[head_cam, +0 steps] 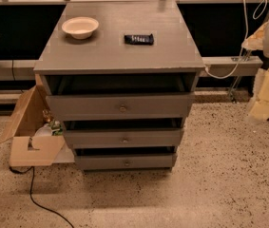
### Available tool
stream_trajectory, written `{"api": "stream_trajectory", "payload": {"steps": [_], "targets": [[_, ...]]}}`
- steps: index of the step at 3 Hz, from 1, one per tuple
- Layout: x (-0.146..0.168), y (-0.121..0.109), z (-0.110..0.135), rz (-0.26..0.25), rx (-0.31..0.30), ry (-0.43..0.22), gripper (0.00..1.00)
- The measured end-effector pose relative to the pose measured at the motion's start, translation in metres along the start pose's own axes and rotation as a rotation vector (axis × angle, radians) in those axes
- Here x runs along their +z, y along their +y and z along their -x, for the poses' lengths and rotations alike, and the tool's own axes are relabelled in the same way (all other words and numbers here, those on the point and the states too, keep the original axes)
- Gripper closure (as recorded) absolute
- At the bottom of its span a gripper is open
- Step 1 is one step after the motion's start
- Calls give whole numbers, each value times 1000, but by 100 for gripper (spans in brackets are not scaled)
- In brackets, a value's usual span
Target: Open bottom drawer
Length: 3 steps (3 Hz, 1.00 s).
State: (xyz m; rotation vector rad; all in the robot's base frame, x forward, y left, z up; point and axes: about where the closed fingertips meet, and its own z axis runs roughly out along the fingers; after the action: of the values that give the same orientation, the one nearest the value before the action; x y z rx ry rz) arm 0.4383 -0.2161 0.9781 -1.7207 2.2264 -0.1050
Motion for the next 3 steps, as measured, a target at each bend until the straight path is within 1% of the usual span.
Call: {"api": "stream_trajectory", "payload": {"steps": [1,2,3], "targets": [[0,0,0,0,0,0,0],[27,15,4,44,2,-79,0],[85,41,21,93,-7,-169,0]]}}
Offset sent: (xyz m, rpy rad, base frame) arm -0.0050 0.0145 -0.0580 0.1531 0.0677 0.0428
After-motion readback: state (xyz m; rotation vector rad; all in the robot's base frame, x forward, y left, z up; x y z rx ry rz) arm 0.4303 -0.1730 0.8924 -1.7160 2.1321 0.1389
